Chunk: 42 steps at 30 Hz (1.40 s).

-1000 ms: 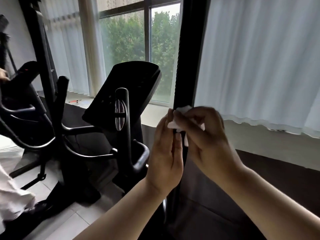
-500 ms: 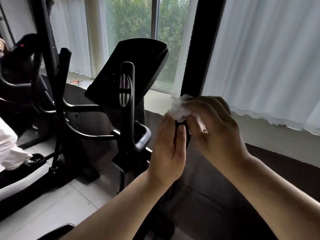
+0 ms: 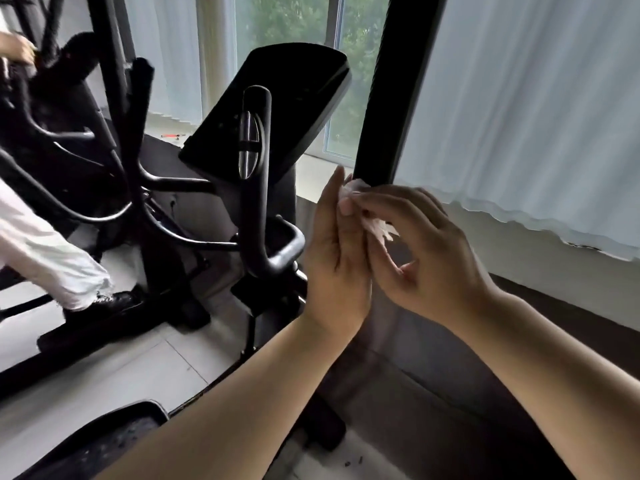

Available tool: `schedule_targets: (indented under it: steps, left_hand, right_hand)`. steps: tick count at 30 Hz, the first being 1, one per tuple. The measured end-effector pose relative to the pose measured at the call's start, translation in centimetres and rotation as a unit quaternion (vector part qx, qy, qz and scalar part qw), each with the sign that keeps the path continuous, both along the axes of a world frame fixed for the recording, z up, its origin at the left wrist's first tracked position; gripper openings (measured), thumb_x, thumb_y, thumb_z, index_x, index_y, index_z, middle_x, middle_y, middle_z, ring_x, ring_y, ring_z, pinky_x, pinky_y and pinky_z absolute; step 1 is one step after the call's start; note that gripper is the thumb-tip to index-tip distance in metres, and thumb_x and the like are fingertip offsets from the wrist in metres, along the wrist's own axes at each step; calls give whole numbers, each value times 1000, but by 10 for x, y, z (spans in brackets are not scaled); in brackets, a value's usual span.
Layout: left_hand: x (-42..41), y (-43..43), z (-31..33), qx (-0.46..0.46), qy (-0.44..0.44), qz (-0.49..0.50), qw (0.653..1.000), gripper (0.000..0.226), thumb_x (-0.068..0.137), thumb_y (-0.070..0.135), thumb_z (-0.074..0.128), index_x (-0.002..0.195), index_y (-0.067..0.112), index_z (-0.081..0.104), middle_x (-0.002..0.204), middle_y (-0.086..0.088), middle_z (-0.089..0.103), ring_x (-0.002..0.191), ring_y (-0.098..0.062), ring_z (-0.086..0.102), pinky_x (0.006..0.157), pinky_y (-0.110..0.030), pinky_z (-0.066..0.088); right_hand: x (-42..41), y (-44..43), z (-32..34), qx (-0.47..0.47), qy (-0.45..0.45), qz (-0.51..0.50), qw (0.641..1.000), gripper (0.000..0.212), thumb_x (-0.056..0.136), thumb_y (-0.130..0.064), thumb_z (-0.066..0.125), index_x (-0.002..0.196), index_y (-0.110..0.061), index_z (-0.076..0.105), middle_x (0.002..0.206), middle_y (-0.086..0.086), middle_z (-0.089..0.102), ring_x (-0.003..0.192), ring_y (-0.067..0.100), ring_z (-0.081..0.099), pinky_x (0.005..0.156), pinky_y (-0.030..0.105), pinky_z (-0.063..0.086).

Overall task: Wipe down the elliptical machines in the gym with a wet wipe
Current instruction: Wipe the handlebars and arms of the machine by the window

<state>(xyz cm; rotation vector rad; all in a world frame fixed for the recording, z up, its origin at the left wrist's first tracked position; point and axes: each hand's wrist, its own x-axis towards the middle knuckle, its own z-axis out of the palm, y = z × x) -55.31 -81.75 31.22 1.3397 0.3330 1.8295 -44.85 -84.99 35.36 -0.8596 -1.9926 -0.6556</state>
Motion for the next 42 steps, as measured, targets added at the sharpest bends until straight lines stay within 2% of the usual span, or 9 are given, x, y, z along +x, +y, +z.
schedule_targets:
  steps: [9, 14, 19, 23, 28, 32, 37, 39, 42]
  left_hand:
    - [7, -6, -17, -48, 41, 117, 991, 28, 108, 14, 40, 122, -5, 54, 100, -5, 65, 93, -13, 61, 85, -35, 51]
    - [5, -4, -2, 15, 79, 147, 986, 31, 110, 12, 38, 138, 2, 47, 113, -14, 64, 105, -27, 65, 94, -47, 54]
    - [10, 6, 8, 82, 125, 184, 971, 37, 107, 3, 36, 143, -1, 41, 126, -19, 57, 116, -21, 61, 101, -36, 50]
    - [11, 8, -34, 70, 155, 253, 952, 42, 109, 16, 34, 139, -10, 44, 127, -7, 54, 119, -7, 55, 102, -23, 44]
    - [13, 2, -41, 5, 134, 200, 971, 49, 108, 19, 32, 151, -5, 31, 149, -15, 48, 143, -19, 45, 120, -37, 35]
    - [10, 13, -22, 32, 125, 165, 978, 55, 108, 27, 35, 148, -10, 29, 143, -22, 51, 136, -30, 52, 115, -50, 41]
    - [8, 2, -43, -44, 108, 113, 987, 41, 111, 32, 35, 141, 11, 54, 134, 1, 64, 129, -9, 57, 106, -27, 46]
    - [6, -6, -46, -46, 116, 107, 986, 52, 106, 45, 40, 144, 11, 45, 137, 0, 61, 131, -9, 55, 111, -35, 45]
    - [5, 9, -47, 10, 153, 161, 975, 47, 107, 22, 40, 145, -5, 30, 133, 11, 52, 124, 1, 55, 106, -26, 46]
  right_hand:
    - [20, 13, 15, 34, -83, -1, 996, 23, 100, -6, 57, 115, -1, 73, 128, 14, 65, 111, 30, 59, 101, 33, 45]
    - [21, 13, 4, 37, -24, -17, 999, 31, 97, -1, 59, 127, -2, 68, 136, 13, 59, 119, 28, 55, 110, 21, 33]
    - [16, 17, -14, 25, 28, 10, 999, 35, 106, -17, 50, 137, -3, 60, 146, 9, 46, 131, 28, 44, 115, 25, 33]
    - [14, 22, -31, 6, 64, 37, 997, 40, 103, -9, 55, 140, 7, 51, 151, 16, 41, 142, 25, 38, 120, 33, 30]
    - [4, 25, -45, -25, 120, 85, 989, 51, 99, 5, 55, 144, 16, 34, 157, 25, 25, 153, 18, 18, 124, 41, 25]
    - [-3, 27, -51, -45, 171, 105, 979, 49, 100, 8, 48, 144, 19, 31, 156, 23, 17, 153, 16, 14, 124, 38, 22]
    - [-8, 26, -72, -93, 238, 122, 959, 55, 101, 5, 48, 150, 4, 22, 160, 17, 16, 154, 12, 16, 123, 31, 25]
    - [-9, 25, -78, -107, 262, 123, 951, 57, 100, 7, 49, 150, 1, 23, 161, 16, 19, 153, 12, 19, 122, 28, 26]
    - [-11, 25, -82, -122, 289, 128, 941, 55, 102, 1, 48, 151, 1, 23, 160, 14, 25, 153, 16, 25, 122, 26, 26]
